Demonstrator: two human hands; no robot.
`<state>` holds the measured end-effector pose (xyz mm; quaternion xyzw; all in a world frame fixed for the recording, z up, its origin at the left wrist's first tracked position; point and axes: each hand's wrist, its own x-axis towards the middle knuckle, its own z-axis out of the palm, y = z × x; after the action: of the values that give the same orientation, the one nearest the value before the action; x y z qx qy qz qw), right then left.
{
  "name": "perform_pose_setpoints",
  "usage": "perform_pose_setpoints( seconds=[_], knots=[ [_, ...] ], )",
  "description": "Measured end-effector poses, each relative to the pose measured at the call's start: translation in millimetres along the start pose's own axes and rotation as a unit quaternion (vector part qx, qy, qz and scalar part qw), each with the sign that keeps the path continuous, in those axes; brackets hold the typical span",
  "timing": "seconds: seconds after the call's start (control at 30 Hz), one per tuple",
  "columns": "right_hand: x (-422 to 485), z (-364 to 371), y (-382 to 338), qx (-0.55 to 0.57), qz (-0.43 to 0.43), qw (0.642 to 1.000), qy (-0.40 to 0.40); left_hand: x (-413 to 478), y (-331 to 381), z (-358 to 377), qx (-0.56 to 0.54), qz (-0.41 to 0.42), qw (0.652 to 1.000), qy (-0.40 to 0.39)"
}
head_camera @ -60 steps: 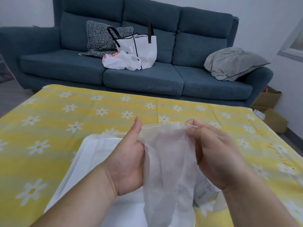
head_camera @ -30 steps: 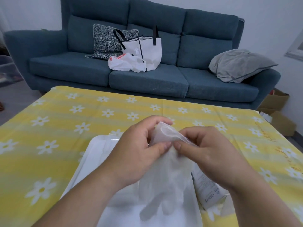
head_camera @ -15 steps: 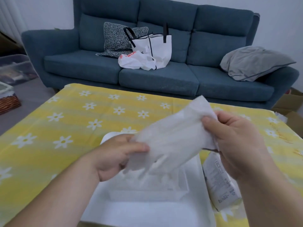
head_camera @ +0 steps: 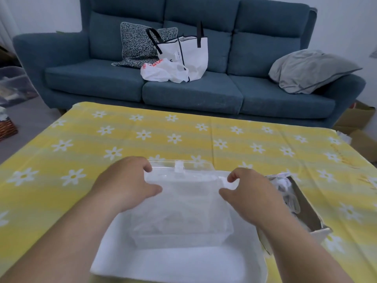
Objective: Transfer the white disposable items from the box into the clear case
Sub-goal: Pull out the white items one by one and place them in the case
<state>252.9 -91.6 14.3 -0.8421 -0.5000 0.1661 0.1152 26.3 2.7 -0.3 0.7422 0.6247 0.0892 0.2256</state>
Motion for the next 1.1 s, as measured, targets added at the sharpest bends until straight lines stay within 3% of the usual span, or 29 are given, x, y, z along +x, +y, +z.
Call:
perform_pose_setpoints(
  seconds=[0.07, 0.13, 0.3, 0.4, 0.57, 0.63, 0.7, 0.8, 0.87, 0.93, 1.0, 1.1],
  knots=[
    [-4, -6, -4, -0.001, -0.023, 0.999, 0.032, -6, 4, -10, 0.03, 0.026, 0.998, 0.054],
    [-7, -4, -12, 0.018, -0.064, 0.997, 0.029, -13, 13, -10, 0.03, 0.061, 0.996, 0.055],
    [-13, 38, -33, -0.12, -0.13, 0.978, -0.114, -21, 28, 28, 0.132, 0.082, 0.98, -0.123],
    [-13, 58, -36, -0.174, -0.123, 0.962, -0.173, -17, 30, 54, 0.165, 0.079, 0.969, -0.168],
    [-4, 60, -30, -0.123, -0.144, 0.957, -0.22, -10, 32, 63, 0.153, 0.062, 0.965, -0.203],
    [-5, 51, -27, -0.051, -0.147, 0.96, -0.231, -7, 34, 60, 0.144, 0.049, 0.967, -0.203],
    [-5, 35, -20, 0.052, -0.127, 0.974, -0.181, -5, 36, 54, 0.125, 0.025, 0.969, -0.213],
    [0, -4, 5, 0.161, -0.051, 0.985, 0.037, -4, 43, 38, 0.073, -0.002, 0.972, -0.222],
    [4, -28, 33, 0.145, 0.017, 0.976, 0.159, -4, 49, 27, 0.078, 0.017, 0.983, -0.168],
    [8, -36, 65, 0.107, 0.079, 0.972, 0.192, -5, 55, 23, 0.103, 0.051, 0.989, -0.095],
    [11, -32, 89, 0.078, 0.114, 0.973, 0.183, -4, 64, 24, 0.06, 0.078, 0.994, -0.039],
    [13, -19, 102, 0.04, 0.087, 0.985, 0.144, -7, 76, 30, -0.042, 0.103, 0.994, -0.007]
  ],
)
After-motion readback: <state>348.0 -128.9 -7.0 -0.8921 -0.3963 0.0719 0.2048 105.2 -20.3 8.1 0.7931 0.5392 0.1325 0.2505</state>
